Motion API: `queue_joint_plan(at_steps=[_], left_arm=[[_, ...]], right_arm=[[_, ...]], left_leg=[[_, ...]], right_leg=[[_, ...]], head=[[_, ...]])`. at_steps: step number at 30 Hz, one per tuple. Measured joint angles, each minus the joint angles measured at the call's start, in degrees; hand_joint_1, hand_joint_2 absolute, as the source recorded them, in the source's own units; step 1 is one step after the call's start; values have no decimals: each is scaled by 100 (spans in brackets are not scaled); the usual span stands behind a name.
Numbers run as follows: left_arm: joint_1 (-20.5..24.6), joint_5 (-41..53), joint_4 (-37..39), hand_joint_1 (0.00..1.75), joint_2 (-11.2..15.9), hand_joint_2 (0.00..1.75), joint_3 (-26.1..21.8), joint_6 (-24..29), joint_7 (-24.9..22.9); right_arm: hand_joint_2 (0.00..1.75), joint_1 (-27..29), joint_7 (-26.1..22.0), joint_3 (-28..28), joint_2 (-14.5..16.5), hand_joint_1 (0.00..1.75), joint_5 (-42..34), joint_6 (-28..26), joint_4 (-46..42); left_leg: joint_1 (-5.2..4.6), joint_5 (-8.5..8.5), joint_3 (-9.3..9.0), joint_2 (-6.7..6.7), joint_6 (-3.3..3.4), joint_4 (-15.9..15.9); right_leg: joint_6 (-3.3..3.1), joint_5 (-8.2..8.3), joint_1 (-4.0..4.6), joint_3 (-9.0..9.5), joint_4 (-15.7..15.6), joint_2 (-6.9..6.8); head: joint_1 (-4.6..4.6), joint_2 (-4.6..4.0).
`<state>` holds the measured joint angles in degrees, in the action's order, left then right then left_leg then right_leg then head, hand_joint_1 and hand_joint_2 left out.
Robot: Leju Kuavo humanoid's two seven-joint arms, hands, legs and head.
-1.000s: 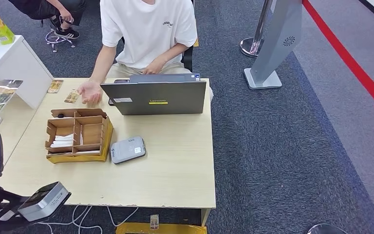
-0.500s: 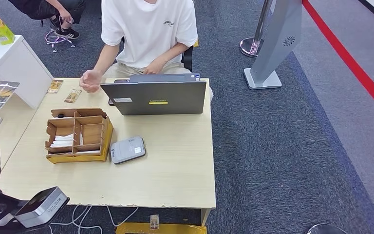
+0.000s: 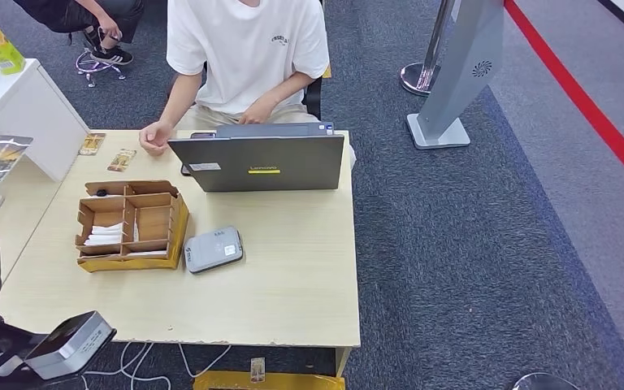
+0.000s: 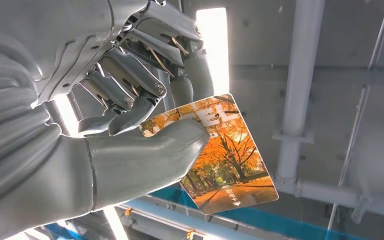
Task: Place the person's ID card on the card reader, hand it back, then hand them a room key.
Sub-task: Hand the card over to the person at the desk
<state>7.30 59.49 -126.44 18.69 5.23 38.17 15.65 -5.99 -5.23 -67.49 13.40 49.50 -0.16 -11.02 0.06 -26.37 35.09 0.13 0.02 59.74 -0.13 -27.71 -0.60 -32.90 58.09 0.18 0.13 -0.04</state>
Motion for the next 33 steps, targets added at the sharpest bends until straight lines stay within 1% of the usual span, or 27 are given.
queue_joint_plan(at_steps=[2, 3, 5, 7, 12, 15, 17, 19, 20, 24, 26, 33], left_arm=[[139, 109, 43, 175, -2, 175, 3, -269, -158], [311, 218, 148, 175, -5, 175, 9, -488, -284], [911, 596, 712, 175, -23, 175, 30, -1016, -630], [1622, 1057, 1638, 175, -56, 175, 47, -1307, -956], [3288, 1940, 4459, 175, -175, 175, 175, -1023, -1316], [4111, 2200, 5846, 175, -272, 175, 258, -916, -1441], [4560, 2254, 6573, 175, -339, 175, 305, -897, -1471], [4852, 2254, 7102, 175, -398, 175, 320, -1048, -1523], [4964, 2249, 7326, 175, -431, 175, 321, -1221, -1575], [5384, 2243, 8201, 175, -580, 175, 322, -2262, -1882], [5546, 2223, 8544, 175, -643, 175, 322, -2577, -1974], [5764, 2161, 9136, 175, -767, 175, 322, -2642, -2027]], right_arm=[[175, -2, 7, 1, 0, 0, 72, 7, 0], [175, -2, 16, 4, 0, 0, 125, 19, 0], [175, -15, 42, 35, 0, 0, 259, 64, 1], [175, -49, 66, 103, 1, 0, 393, 108, 2], [175, -99, 172, 298, 7, 0, 653, 140, 2], [175, -113, 249, 378, 9, 0, 691, 168, 2], [175, -126, 278, 418, 10, 0, 691, 182, 2], [175, -134, 286, 433, 13, 0, 687, 196, 2], [175, -135, 288, 435, 13, 0, 683, 205, 2], [175, -135, 294, 435, 13, 0, 669, 245, 2], [175, -133, 293, 435, 13, 0, 661, 260, 2], [175, -131, 292, 435, 13, 0, 659, 272, 2]], left_leg=[[0, 0, -1, -3, 0, 2], [0, 3, 0, -10, 4, 2], [0, 15, 4, -40, 3, 2], [1, 32, 11, -59, -4, 0], [3, 73, 32, -28, -9, 0], [3, 77, 44, -15, -8, 2], [2, 78, 48, -10, -8, 2], [1, 77, 49, -7, -8, 2], [1, 77, 50, -6, -8, 2], [2, 77, 58, -8, -8, 2], [2, 77, 60, -7, -8, 2], [2, 77, 62, -6, -8, 2]], right_leg=[[0, 0, 0, -12, -2, -2], [1, 0, 0, -18, -3, -10], [1, 1, 0, -24, -4, -41], [-6, 15, 0, -27, -2, -60], [-17, 65, 3, -49, 4, -33], [-11, 76, 3, -56, 5, -16], [-9, 78, 3, -56, 5, -9], [-8, 78, 2, -58, 4, -4], [-8, 78, 2, -59, 4, -3], [-8, 78, 2, -65, 3, -5], [-8, 79, 2, -66, 3, -4], [-8, 79, 2, -68, 3, -3]], head=[[-2, 0], [-3, 0], [5, 0], [11, 0], [0, 0], [-2, 0], [-1, 0], [-3, 0], [-2, 0], [1, 0], [1, 0], [-1, 0]])
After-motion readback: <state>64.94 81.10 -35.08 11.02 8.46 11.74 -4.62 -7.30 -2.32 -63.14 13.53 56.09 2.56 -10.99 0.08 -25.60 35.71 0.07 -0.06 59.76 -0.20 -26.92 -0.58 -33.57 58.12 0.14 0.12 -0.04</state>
